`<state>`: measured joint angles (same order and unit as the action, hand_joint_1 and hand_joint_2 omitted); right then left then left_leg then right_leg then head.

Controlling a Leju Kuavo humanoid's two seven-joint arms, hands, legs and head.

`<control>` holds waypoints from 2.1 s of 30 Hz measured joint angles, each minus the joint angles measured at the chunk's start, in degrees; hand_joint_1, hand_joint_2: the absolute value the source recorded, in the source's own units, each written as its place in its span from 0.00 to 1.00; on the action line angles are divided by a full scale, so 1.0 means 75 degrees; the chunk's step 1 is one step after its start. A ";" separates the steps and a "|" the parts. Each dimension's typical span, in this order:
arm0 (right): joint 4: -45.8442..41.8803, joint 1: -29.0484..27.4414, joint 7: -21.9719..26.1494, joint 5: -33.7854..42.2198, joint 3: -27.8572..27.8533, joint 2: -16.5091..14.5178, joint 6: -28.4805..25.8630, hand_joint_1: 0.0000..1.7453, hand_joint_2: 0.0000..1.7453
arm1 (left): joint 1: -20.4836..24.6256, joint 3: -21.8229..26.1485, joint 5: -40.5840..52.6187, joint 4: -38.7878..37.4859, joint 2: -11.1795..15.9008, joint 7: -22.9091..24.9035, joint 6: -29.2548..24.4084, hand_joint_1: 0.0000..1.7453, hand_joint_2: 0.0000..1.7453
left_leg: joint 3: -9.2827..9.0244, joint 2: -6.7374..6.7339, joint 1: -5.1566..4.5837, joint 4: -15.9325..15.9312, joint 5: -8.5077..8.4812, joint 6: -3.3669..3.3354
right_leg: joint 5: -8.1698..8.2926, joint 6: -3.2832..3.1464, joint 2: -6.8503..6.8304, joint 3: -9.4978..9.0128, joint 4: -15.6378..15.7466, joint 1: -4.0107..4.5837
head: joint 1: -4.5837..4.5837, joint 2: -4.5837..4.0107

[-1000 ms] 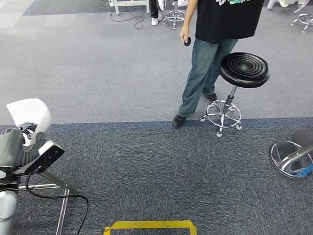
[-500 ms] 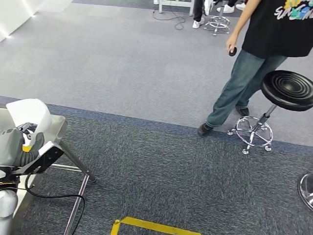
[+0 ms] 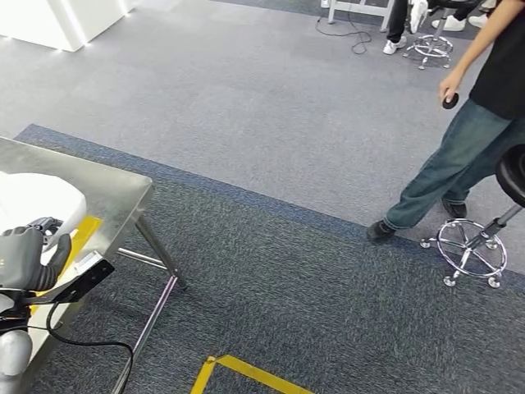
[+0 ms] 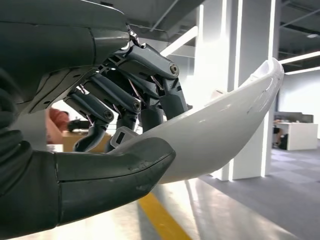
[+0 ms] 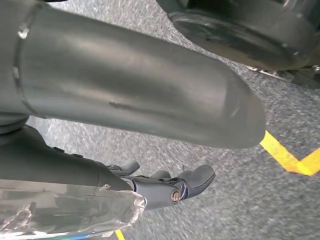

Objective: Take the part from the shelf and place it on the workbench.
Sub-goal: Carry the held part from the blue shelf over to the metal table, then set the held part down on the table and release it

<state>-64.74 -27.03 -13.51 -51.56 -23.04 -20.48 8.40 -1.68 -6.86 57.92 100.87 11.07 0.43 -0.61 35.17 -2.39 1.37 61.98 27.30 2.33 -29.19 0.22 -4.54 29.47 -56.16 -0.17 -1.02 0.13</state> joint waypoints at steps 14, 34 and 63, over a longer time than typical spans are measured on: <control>0.0020 0.0033 0.0106 0.0001 -0.0039 0.0000 -0.0023 0.00 0.00 | -0.0008 -0.0217 0.0571 -0.0047 0.0083 0.0177 -0.0110 0.89 1.00 | -0.0303 0.0905 -0.0093 -0.0568 -0.0088 -0.0482 | -0.0402 0.0150 0.0775 0.0840 -0.1482 -0.0012 | 0.0106 0.0000; 0.0040 0.0130 0.0157 0.0020 -0.0228 0.0000 -0.0025 0.00 0.00 | 0.0057 -0.0401 0.0910 -0.0261 0.0186 0.0366 -0.0186 0.89 1.00 | -0.0336 -0.0181 -0.0105 -0.0603 -0.0045 -0.0240 | -0.0082 0.0140 -0.0258 -0.0077 0.0010 0.0055 | 0.0020 0.0000; 0.0023 0.0135 0.0192 0.0165 -0.0275 0.0000 0.0086 0.00 0.00 | 0.0298 -0.0693 0.2135 -0.0973 0.0258 0.0715 -0.0079 0.89 1.00 | -0.0318 -0.0239 -0.0090 -0.0547 -0.0072 -0.0135 | -0.0096 0.0078 -0.0134 -0.0038 -0.0001 0.0027 | 0.0039 0.0000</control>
<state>-64.57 -26.02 -12.07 -50.32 -25.10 -20.48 9.05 0.56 -12.06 73.93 93.57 13.00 5.79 -1.21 32.78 -4.18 0.69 57.87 26.76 1.32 -29.91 0.80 -5.54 29.18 -56.17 0.04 -0.73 0.13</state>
